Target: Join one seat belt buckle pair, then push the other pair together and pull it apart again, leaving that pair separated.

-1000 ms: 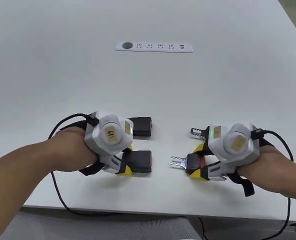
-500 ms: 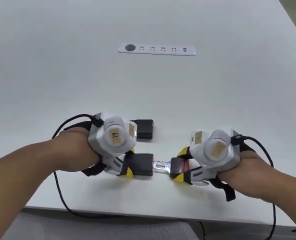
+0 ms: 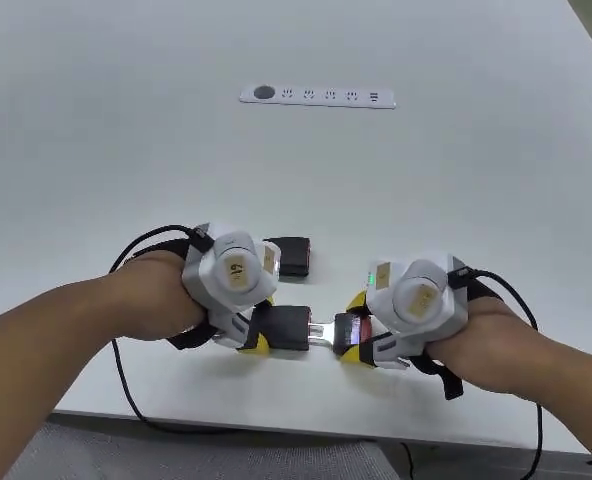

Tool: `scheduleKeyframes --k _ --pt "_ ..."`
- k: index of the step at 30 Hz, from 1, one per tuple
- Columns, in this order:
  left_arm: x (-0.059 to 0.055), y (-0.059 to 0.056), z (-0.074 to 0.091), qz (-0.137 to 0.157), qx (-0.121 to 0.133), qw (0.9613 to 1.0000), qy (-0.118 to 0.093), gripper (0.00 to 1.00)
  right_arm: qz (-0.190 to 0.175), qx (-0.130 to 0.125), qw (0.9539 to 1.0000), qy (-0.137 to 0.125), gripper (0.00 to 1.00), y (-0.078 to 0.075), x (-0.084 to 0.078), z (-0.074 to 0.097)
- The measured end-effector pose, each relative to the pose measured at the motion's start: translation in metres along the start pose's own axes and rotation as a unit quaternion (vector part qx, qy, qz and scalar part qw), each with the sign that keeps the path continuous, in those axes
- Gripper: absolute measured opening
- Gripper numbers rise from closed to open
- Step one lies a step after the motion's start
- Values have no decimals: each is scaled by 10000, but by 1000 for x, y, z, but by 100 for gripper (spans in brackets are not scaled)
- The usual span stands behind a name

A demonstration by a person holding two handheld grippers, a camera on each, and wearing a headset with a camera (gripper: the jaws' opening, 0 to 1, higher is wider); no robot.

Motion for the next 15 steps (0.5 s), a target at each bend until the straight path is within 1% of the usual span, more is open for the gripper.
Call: scheduleKeyframes --k 2,3,5,8,15 --pt "0 0 0 -19 9 10000 -2 33 34 4 10000 -5 34 -1 2 -1" --pt "0 0 0 36 46 10000 -33 33 30 13 10000 -3 34 -2 2 -2" --pt "-1 0 0 17 43 10000 -62 33 63 19 10000 28 34 -3 -2 -4" --pt "-2 0 1 7 26 9999 -124 33 -90 45 9999 -79 34 -5 -5 -5" --pt "-2 1 1 -38 2 9999 -103 33 -133 128 9996 -198 33 -7 -5 -6"
Point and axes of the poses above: the centre of the closed fingertips' face, and the gripper's own axes: z roughly backward along the fingers, y roughly to its left, x roughly out of its top, the point moved 6 cm from there along z, roughly backward along the fingers, and after that the axes turned 12 degrees about -y, right-handed, at the moved point
